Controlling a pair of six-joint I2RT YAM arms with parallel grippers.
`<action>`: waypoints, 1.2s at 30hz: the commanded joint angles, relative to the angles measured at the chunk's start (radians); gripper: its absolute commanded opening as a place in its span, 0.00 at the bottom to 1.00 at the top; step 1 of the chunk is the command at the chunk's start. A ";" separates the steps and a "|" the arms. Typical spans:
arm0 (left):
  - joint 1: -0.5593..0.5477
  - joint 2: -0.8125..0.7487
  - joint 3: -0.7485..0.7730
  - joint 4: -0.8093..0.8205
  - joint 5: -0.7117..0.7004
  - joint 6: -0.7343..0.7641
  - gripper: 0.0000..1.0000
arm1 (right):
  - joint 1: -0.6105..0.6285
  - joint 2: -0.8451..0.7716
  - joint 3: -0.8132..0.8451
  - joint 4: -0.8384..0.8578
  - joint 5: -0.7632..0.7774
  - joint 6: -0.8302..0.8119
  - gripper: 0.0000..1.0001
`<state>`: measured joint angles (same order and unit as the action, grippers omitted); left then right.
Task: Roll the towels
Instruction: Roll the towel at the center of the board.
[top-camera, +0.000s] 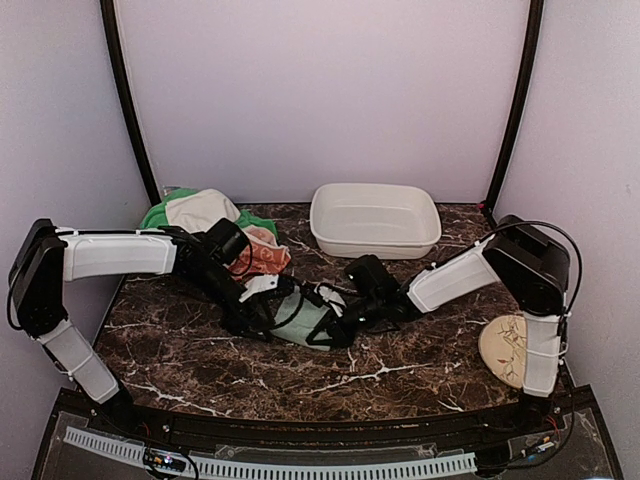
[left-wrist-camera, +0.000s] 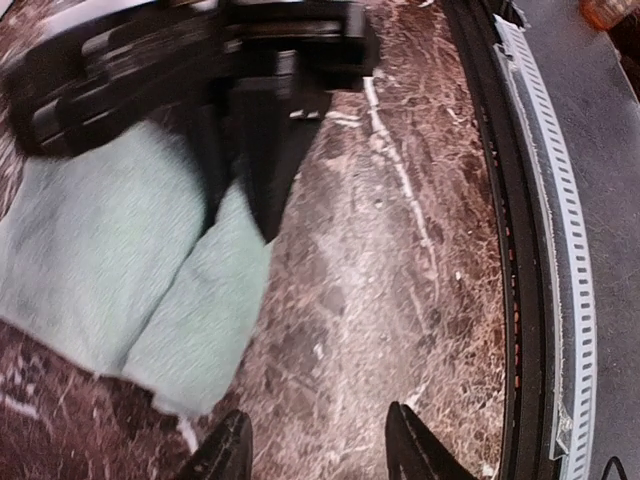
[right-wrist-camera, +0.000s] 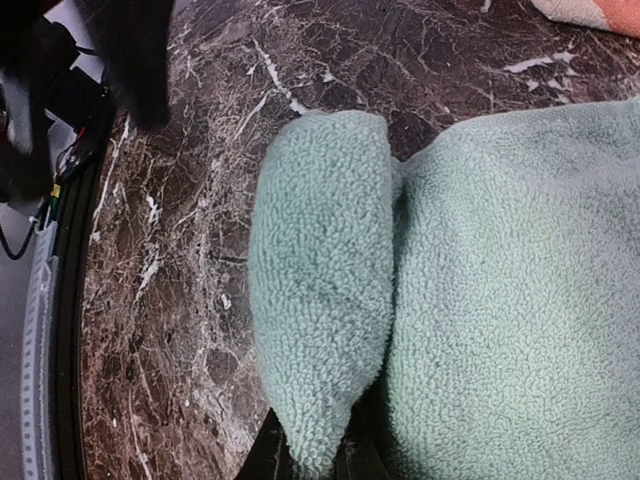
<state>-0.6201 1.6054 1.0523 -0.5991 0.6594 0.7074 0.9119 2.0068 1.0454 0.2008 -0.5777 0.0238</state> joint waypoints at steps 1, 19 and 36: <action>-0.114 -0.010 -0.015 0.093 -0.050 0.026 0.49 | -0.050 0.055 -0.046 -0.039 -0.179 0.164 0.00; -0.173 0.198 0.022 0.330 -0.286 0.007 0.40 | -0.071 0.064 -0.043 -0.039 -0.173 0.170 0.00; -0.099 0.378 0.208 0.002 -0.006 -0.112 0.00 | -0.073 -0.230 -0.364 0.506 0.025 0.287 0.99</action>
<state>-0.7261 1.9396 1.2304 -0.4049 0.5949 0.5903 0.8368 1.8950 0.7380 0.6205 -0.6483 0.3641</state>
